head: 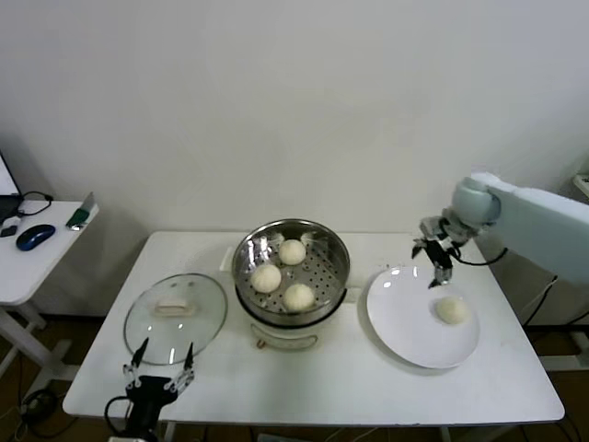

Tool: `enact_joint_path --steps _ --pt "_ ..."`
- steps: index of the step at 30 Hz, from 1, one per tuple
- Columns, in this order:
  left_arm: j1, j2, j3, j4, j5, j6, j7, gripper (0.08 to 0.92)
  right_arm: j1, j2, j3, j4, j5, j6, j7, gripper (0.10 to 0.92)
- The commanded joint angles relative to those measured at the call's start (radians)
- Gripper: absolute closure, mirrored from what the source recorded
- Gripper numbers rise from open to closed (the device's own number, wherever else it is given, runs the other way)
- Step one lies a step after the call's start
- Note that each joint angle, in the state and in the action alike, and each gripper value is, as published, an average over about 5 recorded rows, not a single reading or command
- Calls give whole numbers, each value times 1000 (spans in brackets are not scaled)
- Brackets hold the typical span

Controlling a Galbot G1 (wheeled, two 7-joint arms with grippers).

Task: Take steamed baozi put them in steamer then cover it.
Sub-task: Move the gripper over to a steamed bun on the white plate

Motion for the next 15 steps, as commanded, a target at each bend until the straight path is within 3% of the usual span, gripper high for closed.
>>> enact_joint_path --steps 1,15 --pt "14 2 -9 -4 2 3 0 177 -292 -50 231 -172 -103 -37 -37 203" --pt "24 -8 -12 1 9 0 -1 177 -303 48 249 -285 -165 0 -34 203"
